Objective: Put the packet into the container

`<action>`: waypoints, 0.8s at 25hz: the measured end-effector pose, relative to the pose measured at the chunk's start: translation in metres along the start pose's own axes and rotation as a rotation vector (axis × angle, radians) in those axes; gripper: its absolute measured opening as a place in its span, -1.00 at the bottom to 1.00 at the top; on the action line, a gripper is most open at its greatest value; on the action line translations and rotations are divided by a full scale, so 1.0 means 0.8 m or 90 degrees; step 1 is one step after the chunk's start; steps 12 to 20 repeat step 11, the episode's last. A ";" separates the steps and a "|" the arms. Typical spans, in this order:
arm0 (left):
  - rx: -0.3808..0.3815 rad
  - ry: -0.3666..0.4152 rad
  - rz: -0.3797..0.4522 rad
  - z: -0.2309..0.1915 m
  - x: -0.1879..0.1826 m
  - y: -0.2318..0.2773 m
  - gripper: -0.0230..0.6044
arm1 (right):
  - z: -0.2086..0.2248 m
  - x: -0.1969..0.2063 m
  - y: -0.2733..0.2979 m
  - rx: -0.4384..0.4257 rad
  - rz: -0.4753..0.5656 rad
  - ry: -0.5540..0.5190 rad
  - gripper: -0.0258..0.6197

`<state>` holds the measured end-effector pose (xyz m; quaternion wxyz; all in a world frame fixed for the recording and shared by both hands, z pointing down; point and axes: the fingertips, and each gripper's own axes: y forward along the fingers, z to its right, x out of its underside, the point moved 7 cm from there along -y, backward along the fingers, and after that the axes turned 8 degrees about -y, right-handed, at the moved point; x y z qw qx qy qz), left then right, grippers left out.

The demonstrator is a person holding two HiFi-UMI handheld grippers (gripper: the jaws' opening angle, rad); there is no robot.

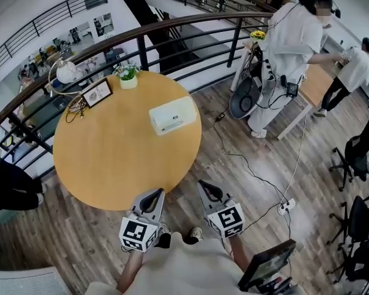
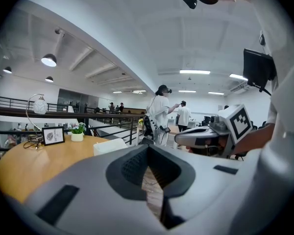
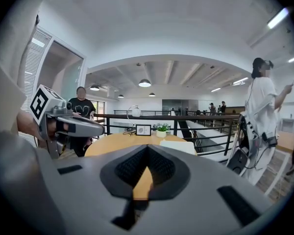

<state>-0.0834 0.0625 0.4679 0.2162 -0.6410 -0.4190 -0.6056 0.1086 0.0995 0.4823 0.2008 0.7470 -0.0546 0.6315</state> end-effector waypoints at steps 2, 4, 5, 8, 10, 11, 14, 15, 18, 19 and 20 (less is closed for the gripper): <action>-0.005 0.000 0.001 0.003 0.001 0.000 -0.91 | -0.001 0.003 0.000 -0.008 -0.001 -0.001 -0.91; -0.009 -0.003 0.002 0.001 0.004 0.001 -0.91 | -0.002 0.007 0.004 -0.017 -0.006 -0.004 -0.91; -0.010 -0.005 0.003 -0.001 0.006 0.002 -0.91 | -0.004 0.010 0.008 -0.021 -0.008 -0.005 -0.91; -0.009 -0.005 0.004 -0.014 0.014 0.005 -0.91 | -0.009 0.018 0.022 -0.026 -0.013 -0.009 -0.91; -0.008 -0.005 0.006 -0.023 0.018 0.004 -0.91 | -0.016 0.022 0.032 -0.028 -0.018 -0.010 -0.91; -0.007 -0.006 0.006 -0.028 0.020 0.002 -0.91 | -0.020 0.024 0.037 -0.029 -0.020 -0.010 -0.91; -0.007 -0.006 0.006 -0.028 0.020 0.002 -0.91 | -0.020 0.024 0.037 -0.029 -0.020 -0.010 -0.91; -0.007 -0.006 0.006 -0.028 0.020 0.002 -0.91 | -0.020 0.024 0.037 -0.029 -0.020 -0.010 -0.91; -0.007 -0.006 0.006 -0.028 0.020 0.002 -0.91 | -0.020 0.024 0.037 -0.029 -0.020 -0.010 -0.91; -0.007 -0.006 0.006 -0.028 0.020 0.002 -0.91 | -0.020 0.024 0.037 -0.029 -0.020 -0.010 -0.91; -0.007 -0.006 0.006 -0.028 0.020 0.002 -0.91 | -0.020 0.024 0.037 -0.029 -0.020 -0.010 -0.91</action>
